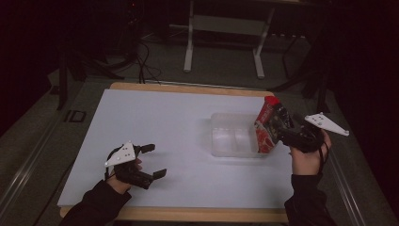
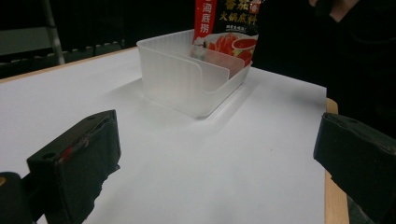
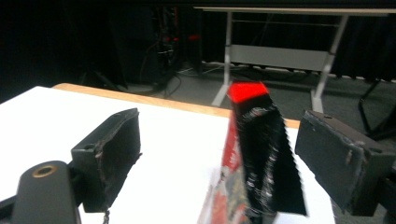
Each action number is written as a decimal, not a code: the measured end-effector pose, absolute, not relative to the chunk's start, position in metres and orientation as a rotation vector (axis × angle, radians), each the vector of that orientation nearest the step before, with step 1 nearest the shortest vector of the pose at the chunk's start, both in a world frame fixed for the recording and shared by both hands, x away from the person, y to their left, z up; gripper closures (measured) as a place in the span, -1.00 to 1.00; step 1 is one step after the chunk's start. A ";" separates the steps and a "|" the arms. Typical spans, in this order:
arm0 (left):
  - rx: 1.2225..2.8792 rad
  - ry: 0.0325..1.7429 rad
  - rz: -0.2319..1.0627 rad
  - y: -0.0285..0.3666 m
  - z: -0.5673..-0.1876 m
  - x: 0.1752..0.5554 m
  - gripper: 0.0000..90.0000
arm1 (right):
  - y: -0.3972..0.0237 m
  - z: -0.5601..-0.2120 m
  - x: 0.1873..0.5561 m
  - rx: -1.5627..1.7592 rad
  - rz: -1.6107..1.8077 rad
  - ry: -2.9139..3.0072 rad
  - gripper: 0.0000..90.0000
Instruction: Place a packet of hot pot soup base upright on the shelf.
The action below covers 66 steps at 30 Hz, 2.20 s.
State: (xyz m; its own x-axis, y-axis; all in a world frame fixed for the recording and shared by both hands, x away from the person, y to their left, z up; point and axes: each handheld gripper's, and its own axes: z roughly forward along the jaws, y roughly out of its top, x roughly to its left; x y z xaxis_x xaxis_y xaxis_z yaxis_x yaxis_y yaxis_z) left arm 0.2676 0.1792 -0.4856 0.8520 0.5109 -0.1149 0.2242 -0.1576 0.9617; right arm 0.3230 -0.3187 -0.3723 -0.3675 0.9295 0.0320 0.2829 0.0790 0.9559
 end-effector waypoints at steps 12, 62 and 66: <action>1.746 0.561 0.277 0.179 -0.486 0.266 -0.98 | -0.289 -0.357 0.303 1.107 1.429 1.850 -0.69; 1.753 0.517 0.284 0.178 -0.486 0.262 -0.98 | -0.249 -0.456 0.268 0.858 1.412 2.214 -0.72; 1.753 0.515 0.286 0.178 -0.486 0.262 -0.98 | -0.253 -0.460 0.265 0.866 1.388 2.219 -0.72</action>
State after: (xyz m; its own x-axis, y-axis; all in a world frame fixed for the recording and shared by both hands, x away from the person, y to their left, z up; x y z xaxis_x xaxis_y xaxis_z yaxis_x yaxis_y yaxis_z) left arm 0.2618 0.1785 -0.4862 0.8706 0.4853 -0.0806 0.1877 -0.1764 0.9663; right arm 0.2648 -0.2532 -0.4597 -0.7370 0.6759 0.0030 0.2984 0.3213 0.8987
